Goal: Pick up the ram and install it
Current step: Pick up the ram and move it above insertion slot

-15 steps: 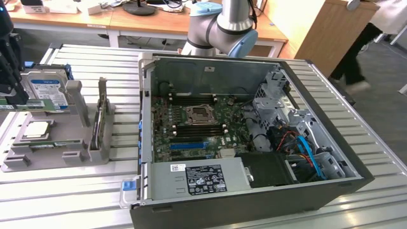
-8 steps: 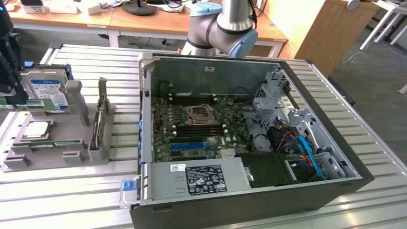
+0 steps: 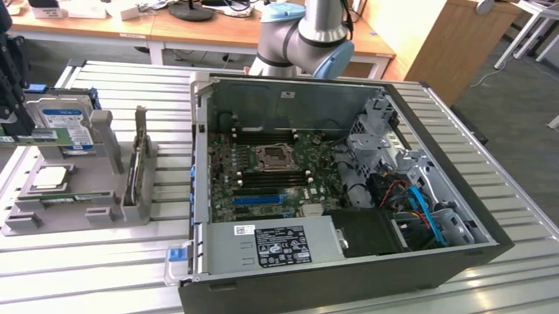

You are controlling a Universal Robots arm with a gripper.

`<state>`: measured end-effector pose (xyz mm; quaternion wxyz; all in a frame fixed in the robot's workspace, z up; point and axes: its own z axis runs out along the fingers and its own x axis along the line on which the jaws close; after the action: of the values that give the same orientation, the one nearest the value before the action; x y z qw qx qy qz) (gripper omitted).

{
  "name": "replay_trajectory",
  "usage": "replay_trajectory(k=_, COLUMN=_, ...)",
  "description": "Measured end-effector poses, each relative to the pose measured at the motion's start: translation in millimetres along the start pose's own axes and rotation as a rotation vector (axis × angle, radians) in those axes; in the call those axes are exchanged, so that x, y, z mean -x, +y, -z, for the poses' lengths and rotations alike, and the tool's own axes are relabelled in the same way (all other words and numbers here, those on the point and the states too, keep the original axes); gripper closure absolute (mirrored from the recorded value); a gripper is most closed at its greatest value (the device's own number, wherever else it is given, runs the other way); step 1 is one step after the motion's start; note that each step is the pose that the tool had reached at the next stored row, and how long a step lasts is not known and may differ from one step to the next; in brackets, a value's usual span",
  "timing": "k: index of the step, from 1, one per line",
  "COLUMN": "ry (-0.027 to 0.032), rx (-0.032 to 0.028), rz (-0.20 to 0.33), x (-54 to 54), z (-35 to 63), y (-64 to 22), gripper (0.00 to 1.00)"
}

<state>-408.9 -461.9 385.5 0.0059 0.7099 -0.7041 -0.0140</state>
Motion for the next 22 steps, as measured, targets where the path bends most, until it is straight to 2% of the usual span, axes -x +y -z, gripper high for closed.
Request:
replay_trajectory(k=10, ry=0.0001, rx=0.0000, rz=0.000, x=0.3, z=26.5, y=0.3, gripper=0.88)
replay_trajectory(k=22, ry=0.0001, rx=-0.0001, rz=0.000, x=0.4, z=39.2, y=0.6, gripper=0.88)
